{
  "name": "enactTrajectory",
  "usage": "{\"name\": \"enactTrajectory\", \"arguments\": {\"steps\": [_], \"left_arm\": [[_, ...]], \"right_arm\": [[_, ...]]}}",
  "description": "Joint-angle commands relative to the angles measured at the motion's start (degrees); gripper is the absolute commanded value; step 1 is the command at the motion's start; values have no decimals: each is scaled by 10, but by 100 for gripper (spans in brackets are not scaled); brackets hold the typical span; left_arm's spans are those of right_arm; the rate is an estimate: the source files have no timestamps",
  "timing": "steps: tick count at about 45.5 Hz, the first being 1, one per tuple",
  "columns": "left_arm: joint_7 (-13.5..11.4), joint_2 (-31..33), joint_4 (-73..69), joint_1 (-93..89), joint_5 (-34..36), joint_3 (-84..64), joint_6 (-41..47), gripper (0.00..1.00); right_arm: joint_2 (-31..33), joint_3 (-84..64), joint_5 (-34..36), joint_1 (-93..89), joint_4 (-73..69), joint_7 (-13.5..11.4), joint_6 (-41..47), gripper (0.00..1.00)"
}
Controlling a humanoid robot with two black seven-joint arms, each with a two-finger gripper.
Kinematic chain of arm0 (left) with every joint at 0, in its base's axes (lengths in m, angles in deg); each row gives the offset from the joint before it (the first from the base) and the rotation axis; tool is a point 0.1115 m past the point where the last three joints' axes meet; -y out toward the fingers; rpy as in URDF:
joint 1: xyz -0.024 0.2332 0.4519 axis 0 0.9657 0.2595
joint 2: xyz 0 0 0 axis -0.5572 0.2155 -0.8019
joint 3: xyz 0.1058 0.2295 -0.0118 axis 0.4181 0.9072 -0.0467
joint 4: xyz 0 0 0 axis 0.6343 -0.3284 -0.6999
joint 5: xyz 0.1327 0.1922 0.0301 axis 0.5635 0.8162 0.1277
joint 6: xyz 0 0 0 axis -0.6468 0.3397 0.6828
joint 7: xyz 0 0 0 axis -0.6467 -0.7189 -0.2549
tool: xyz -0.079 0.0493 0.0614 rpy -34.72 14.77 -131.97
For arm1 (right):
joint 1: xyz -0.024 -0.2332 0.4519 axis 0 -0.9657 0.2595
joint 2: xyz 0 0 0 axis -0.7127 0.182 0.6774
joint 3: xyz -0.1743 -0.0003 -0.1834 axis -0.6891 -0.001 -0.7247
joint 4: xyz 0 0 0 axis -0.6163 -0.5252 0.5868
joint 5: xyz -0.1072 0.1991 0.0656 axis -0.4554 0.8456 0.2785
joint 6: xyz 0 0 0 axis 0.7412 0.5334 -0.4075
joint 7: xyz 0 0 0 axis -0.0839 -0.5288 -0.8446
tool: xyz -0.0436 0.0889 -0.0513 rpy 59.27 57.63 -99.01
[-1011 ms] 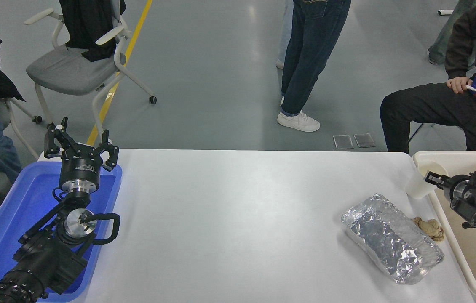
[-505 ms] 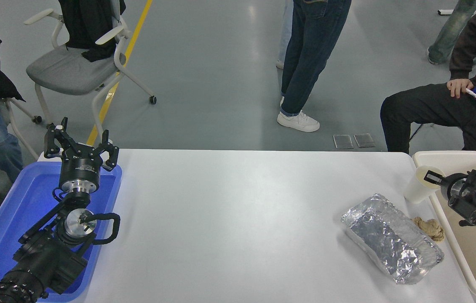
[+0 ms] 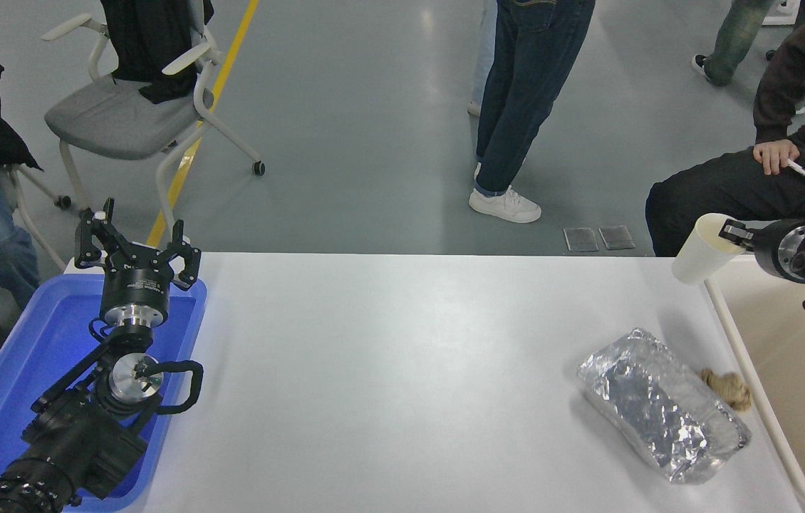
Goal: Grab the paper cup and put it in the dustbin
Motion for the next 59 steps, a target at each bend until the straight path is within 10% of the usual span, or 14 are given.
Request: {"name": "enactTrajectory", "arguments": {"steps": [1, 33, 47, 59], "left_arm": [[1, 0, 0, 0, 0, 0, 0, 99], [1, 0, 1, 0, 0, 0, 0, 99], [1, 0, 0, 0, 0, 0, 0, 99], [1, 0, 0, 0, 0, 0, 0, 99]], "right_arm": [[44, -109, -1, 181, -45, 2, 107, 0], [78, -270, -7, 324, -88, 0, 146, 0], [170, -210, -9, 100, 36, 37, 100, 0], [128, -21, 17, -182, 155, 58, 1, 0]]}}
